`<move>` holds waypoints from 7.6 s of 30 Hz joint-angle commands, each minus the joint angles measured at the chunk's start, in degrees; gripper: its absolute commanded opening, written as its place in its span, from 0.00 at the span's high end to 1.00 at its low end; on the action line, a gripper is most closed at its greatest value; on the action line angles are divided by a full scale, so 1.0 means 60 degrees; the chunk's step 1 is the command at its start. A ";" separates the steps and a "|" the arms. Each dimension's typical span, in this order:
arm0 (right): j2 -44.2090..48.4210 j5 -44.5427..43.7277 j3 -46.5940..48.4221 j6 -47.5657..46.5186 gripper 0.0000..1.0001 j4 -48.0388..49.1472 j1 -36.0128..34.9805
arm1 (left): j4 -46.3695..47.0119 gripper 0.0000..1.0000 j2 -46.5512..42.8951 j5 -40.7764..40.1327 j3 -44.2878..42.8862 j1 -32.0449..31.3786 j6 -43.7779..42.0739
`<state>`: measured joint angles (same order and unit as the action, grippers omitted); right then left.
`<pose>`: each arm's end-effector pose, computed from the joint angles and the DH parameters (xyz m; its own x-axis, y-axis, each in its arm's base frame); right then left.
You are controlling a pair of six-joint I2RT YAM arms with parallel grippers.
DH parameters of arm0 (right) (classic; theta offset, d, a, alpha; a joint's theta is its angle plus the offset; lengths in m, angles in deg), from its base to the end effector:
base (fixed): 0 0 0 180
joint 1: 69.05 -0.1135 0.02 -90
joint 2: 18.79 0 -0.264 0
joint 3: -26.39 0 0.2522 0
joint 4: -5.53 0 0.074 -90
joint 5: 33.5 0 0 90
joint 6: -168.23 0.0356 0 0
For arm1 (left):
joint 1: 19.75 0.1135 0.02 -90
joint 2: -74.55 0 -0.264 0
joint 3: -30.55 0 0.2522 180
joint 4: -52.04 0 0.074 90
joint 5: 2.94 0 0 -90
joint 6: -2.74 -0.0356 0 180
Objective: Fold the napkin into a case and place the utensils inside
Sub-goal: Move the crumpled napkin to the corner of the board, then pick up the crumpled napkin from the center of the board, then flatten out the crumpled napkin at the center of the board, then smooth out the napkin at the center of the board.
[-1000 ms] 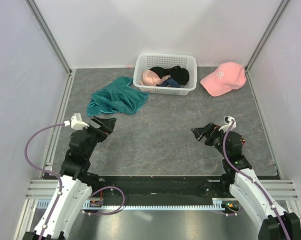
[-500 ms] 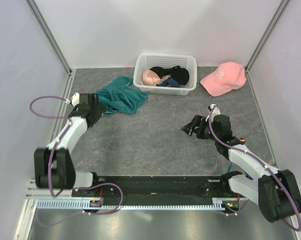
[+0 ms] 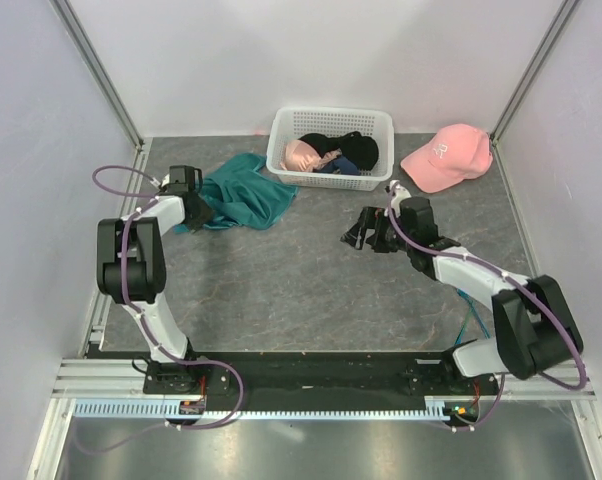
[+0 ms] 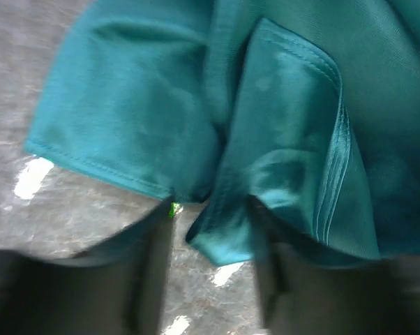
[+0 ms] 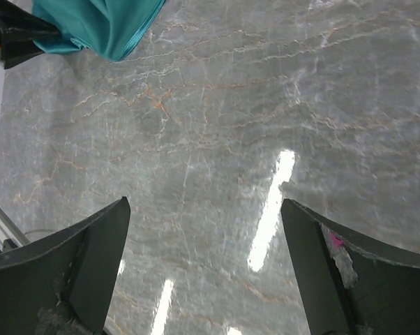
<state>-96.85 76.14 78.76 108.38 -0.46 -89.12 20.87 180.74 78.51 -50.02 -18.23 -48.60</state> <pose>0.2628 0.1088 0.2060 -0.7238 0.2392 -0.6472 -0.2640 0.7706 0.5801 0.3806 0.0154 0.1666 -0.5859 -0.6335 -0.5054 -0.6065 0.7564 -0.2450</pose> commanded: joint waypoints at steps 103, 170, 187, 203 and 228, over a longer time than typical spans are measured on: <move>-0.3402 -0.1749 0.4580 -0.0131 0.99 -0.2333 -0.2675 | -0.2445 0.98 -0.5844 0.1670 0.2112 -0.7621 -0.1710; -0.1376 -0.1749 0.2195 -0.0149 0.73 -0.3568 -0.1576 | -0.0350 0.96 -0.1386 0.2627 -0.0142 -0.4034 -0.0041; -0.0218 -0.2277 -0.0429 0.0848 0.94 -0.2379 -0.1503 | -0.1961 0.98 0.2410 0.1456 -0.3088 -0.2103 -0.0583; -0.1314 -0.1413 0.1134 -0.0045 0.81 -0.2116 -0.1444 | -0.1556 0.88 -0.0617 0.2977 -0.1307 -0.1073 -0.0760; -0.0642 -0.4005 -0.0928 0.0984 0.68 -0.2084 -0.0946 | -0.1507 0.81 0.0939 0.2586 -0.2065 -0.3445 -0.1666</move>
<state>-103.10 57.80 75.09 115.66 -7.24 -96.49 14.81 189.51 98.70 -60.22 -36.46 -53.65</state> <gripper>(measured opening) 0.320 0.131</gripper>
